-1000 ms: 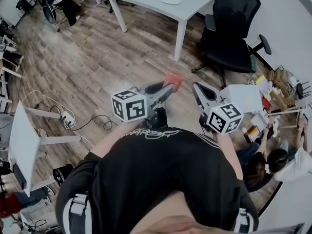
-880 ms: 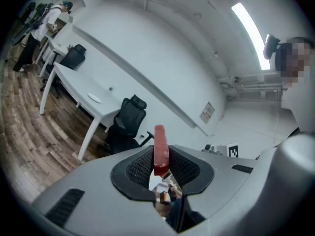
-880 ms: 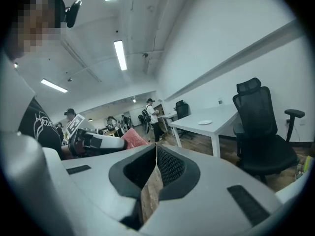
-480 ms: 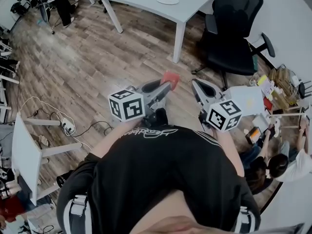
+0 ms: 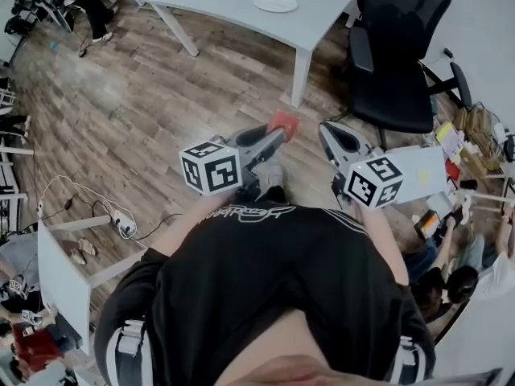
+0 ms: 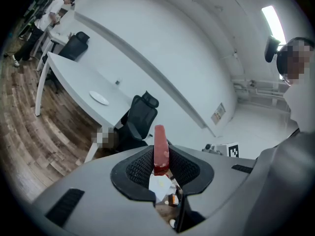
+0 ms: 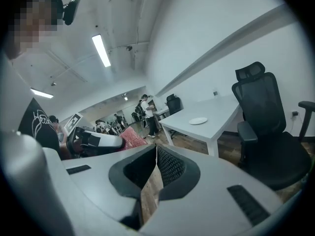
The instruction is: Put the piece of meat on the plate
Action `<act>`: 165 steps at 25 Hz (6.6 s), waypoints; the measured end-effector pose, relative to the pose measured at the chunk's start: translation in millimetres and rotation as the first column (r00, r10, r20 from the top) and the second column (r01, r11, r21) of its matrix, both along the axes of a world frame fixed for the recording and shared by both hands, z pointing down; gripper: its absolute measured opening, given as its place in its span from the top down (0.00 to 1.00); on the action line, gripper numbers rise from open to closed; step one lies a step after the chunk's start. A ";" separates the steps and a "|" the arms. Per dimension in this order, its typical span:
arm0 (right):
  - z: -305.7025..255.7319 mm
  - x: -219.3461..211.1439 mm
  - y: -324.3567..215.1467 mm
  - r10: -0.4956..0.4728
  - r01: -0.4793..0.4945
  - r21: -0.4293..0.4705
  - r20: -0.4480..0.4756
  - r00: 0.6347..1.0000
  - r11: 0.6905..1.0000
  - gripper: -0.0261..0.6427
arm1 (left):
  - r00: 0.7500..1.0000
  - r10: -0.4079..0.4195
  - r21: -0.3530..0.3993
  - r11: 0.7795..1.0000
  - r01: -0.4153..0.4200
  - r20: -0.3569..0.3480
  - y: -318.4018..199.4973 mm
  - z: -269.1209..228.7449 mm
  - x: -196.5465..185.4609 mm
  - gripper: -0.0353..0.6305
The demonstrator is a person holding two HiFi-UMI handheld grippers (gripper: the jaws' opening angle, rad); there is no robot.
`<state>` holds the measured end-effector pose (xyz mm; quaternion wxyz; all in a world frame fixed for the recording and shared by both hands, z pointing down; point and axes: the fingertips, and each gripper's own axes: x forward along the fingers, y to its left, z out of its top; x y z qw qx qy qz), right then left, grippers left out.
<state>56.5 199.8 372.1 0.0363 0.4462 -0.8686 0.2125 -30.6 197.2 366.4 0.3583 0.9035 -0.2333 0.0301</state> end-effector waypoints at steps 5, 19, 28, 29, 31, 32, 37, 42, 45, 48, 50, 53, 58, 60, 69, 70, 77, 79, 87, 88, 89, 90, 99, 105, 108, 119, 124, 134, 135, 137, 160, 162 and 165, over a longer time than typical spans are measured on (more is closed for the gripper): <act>-2.6 -3.2 -81.2 -0.007 0.007 -0.010 -0.008 1.000 1.000 0.94 | 1.000 -0.001 0.004 1.000 0.001 0.006 -83.7 -3.8 -2.4 0.81; -0.3 -23.7 -211.3 -0.023 0.023 -0.005 -0.020 1.000 1.000 0.94 | 0.998 -0.059 0.019 0.998 0.059 0.008 -213.0 -6.9 -36.4 0.81; 7.8 -30.7 -237.2 -0.044 0.044 0.004 -0.095 0.995 0.999 0.94 | 0.995 -0.103 0.010 0.995 0.103 -0.017 -239.4 7.8 -53.7 0.81; 8.4 -32.0 -241.2 -0.050 0.051 0.002 -0.097 0.994 0.999 0.94 | 0.994 -0.108 0.008 0.994 0.108 -0.019 -243.4 8.9 -54.5 0.81; 8.8 -32.0 -250.0 -0.063 0.063 -0.002 -0.107 0.992 0.998 0.94 | 0.993 -0.114 0.004 0.993 0.115 -0.025 -252.0 9.1 -53.8 0.81; 8.6 -30.5 -255.6 -0.066 0.066 -0.004 -0.110 0.992 0.998 0.94 | 0.993 -0.116 0.003 0.993 0.116 -0.027 -256.8 8.6 -52.4 0.81; 9.0 -25.5 -293.3 -0.068 0.066 -0.026 -0.110 0.992 0.998 0.94 | 0.992 -0.123 -0.020 0.992 0.122 -0.027 -288.5 12.5 -49.8 0.81; 10.9 -17.7 -335.4 -0.069 0.064 -0.048 -0.112 0.991 0.997 0.94 | 0.991 -0.127 -0.057 0.990 0.125 -0.033 -331.4 18.3 -39.6 0.81; 14.9 -7.7 -359.9 -0.068 0.060 -0.069 -0.111 0.991 0.996 0.94 | 0.993 -0.116 -0.068 0.991 0.114 -0.035 -356.1 18.5 -28.7 0.81; 18.1 -1.0 -386.5 -0.073 0.064 -0.081 -0.109 0.991 0.995 0.94 | 0.993 -0.116 -0.058 0.992 0.115 -0.017 -384.4 20.5 -21.0 0.81; 21.1 3.5 -402.8 -0.076 0.066 -0.088 -0.114 0.991 0.994 0.94 | 0.993 -0.116 -0.065 0.991 0.114 -0.017 -401.2 24.0 -15.1 0.81; 27.4 9.9 -423.4 -0.079 0.067 -0.105 -0.115 0.990 0.992 0.94 | 0.994 -0.108 -0.087 0.991 0.106 -0.015 -420.4 30.6 -7.1 0.81; 38.4 16.1 -454.3 -0.087 0.074 -0.131 -0.103 0.991 0.989 0.94 | 0.995 -0.095 -0.107 0.990 0.095 0.006 -449.9 40.2 2.6 0.81; 41.7 17.8 -464.7 -0.090 0.076 -0.137 -0.097 0.991 0.988 0.94 | 0.996 -0.088 -0.114 0.989 0.089 0.015 -459.3 43.5 6.3 0.81; 61.4 38.0 -491.0 -0.090 0.077 -0.174 -0.064 0.994 0.982 0.94 | 0.995 -0.088 -0.141 0.986 0.092 0.038 -488.6 55.0 28.1 0.81; 63.2 39.7 -492.9 -0.091 0.079 -0.177 -0.059 0.994 0.981 0.94 | 0.995 -0.088 -0.143 0.985 0.094 0.042 -490.9 55.9 30.4 0.81; 74.6 51.8 -508.8 -0.093 0.085 -0.192 -0.035 0.995 0.978 0.94 | 0.994 -0.088 -0.157 0.983 0.098 0.069 -506.8 65.8 44.5 0.81; 78.4 56.6 -514.9 -0.090 0.082 -0.196 -0.028 0.996 0.977 0.94 | 0.993 -0.088 -0.168 0.981 0.100 0.075 -511.3 70.7 49.0 0.81; 86.3 70.7 -534.3 -0.105 0.101 -0.214 -0.005 0.994 0.972 0.94 | 0.987 -0.103 -0.195 0.973 0.126 0.124 -524.5 88.1 62.7 0.81; 88.2 71.2 -536.5 -0.109 0.106 -0.216 -0.004 0.994 0.971 0.94 | 0.986 -0.106 -0.198 0.972 0.131 0.130 -527.2 91.5 63.2 0.81; 90.8 71.5 -538.4 -0.114 0.111 -0.219 -0.004 0.993 0.969 0.94 | 0.985 -0.110 -0.202 0.970 0.136 0.135 -529.9 95.0 63.8 0.81; 93.9 71.3 -539.7 -0.120 0.116 -0.223 -0.005 0.993 0.968 0.94 | 0.984 -0.114 -0.206 0.968 0.141 0.137 -532.0 98.4 64.2 0.81; 107.0 64.1 -545.3 -0.183 0.180 -0.242 0.011 0.983 0.953 0.94 | 0.977 -0.119 -0.215 0.964 0.157 0.180 -550.0 124.2 74.2 0.81; 113.4 65.6 -544.0 -0.187 0.182 -0.264 0.007 0.982 0.947 0.94 | 0.969 -0.107 -0.201 0.967 0.153 0.224 -557.1 141.9 74.9 0.81; 115.2 67.9 -544.6 -0.185 0.178 -0.270 0.001 0.983 0.946 0.94 | 0.964 -0.101 -0.190 0.970 0.150 0.247 -560.2 148.3 73.0 0.81; 124.1 71.5 -548.6 -0.182 0.178 -0.293 0.012 0.983 0.940 0.94 | 0.955 -0.079 -0.191 0.972 0.138 0.287 -563.4 164.1 72.1 0.81; 125.5 71.7 -548.0 -0.181 0.176 -0.297 0.013 0.983 0.938 0.94 | 0.955 -0.073 -0.195 0.972 0.134 0.289 -563.7 168.2 69.4 0.81; 126.8 71.1 -550.1 -0.171 0.166 -0.293 0.009 0.985 0.941 0.94 | 0.957 -0.047 -0.191 0.976 0.105 0.285 -562.9 169.9 65.5 0.80; 126.8 70.3 -550.6 -0.172 0.167 -0.293 0.010 0.985 0.941 0.94 | 0.954 -0.048 -0.186 0.977 0.106 0.296 -563.5 170.5 63.8 0.80; 127.3 68.9 -551.3 -0.175 0.170 -0.294 0.010 0.985 0.941 0.94 | 0.948 -0.050 -0.174 0.979 0.110 0.316 -565.4 171.6 61.5 0.79; 129.4 69.8 -548.8 -0.180 0.175 -0.307 0.012 0.984 0.935 0.94 | 0.920 -0.099 -0.089 0.986 0.142 0.378 -583.1 174.2 53.6 0.66; 128.3 68.8 -549.0 -0.180 0.174 -0.304 0.009 0.984 0.937 0.94 | 0.921 -0.091 -0.086 0.987 0.133 0.378 -583.3 173.7 54.6 0.66; 127.1 64.4 -548.4 -0.183 0.176 -0.302 0.003 0.983 0.937 0.94 | 0.925 -0.093 -0.080 0.988 0.132 0.368 -582.1 169.9 52.0 0.66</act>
